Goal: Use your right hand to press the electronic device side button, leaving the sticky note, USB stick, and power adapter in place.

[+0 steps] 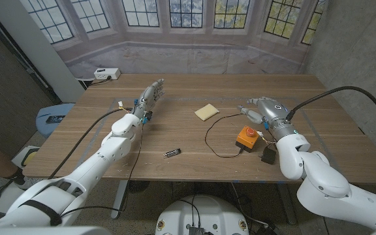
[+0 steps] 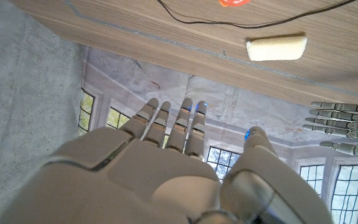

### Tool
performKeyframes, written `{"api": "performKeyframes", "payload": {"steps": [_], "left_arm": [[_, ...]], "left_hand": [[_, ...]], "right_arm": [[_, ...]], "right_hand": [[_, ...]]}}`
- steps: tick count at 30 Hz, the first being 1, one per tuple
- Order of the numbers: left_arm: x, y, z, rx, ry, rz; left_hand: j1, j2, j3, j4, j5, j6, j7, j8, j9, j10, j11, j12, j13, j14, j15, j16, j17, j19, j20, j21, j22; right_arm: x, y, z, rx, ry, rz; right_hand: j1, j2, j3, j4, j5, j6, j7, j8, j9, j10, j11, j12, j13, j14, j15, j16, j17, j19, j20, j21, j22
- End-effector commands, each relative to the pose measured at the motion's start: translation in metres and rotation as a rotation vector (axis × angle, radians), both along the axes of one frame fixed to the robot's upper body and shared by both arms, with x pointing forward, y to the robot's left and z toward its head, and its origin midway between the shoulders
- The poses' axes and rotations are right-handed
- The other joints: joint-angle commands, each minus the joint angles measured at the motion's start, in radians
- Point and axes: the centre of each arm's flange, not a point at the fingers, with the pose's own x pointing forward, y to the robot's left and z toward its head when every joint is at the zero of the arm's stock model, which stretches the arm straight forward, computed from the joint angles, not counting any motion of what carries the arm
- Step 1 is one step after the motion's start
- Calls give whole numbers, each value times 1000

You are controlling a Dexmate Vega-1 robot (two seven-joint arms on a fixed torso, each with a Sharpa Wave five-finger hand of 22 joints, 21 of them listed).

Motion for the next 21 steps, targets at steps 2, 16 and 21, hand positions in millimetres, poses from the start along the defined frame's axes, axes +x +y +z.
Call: {"api": "performKeyframes", "payload": {"steps": [2,16,21], "left_arm": [[-2,-1,1,8,-5,-2],[1,-2,4,16,-10,-9],[3,-3,5,18,-10,-14]], "left_hand": [[-2,-7,7,-4,-1,5,1,0,5,-1,-1,1,4,-1,-3,-1,2,0,-1,2,4],[-5,-7,10,-6,-1,6,0,0,5,-1,-1,1,4,0,-2,-1,2,0,-1,2,4],[-6,-7,11,-6,-2,4,0,-1,5,-1,-2,1,4,-1,-2,-1,2,0,-1,1,4]], "right_arm": [[-12,0,-10,-23,6,-45],[-18,8,-24,-17,40,-71],[-20,10,-29,-12,53,-88]], "right_hand": [[-15,-3,-2,8,5,8,1,0,2,4,-1,0,-1,-7,1,0,1,-9,0,2,0],[-25,-2,-3,9,11,-8,-7,-11,-1,2,-2,-3,-2,-17,8,-5,-4,-13,0,6,-1],[-31,-5,-4,8,13,-14,-10,-14,-3,-26,-26,-14,-4,-18,17,-7,-7,-20,4,7,-1]]}}
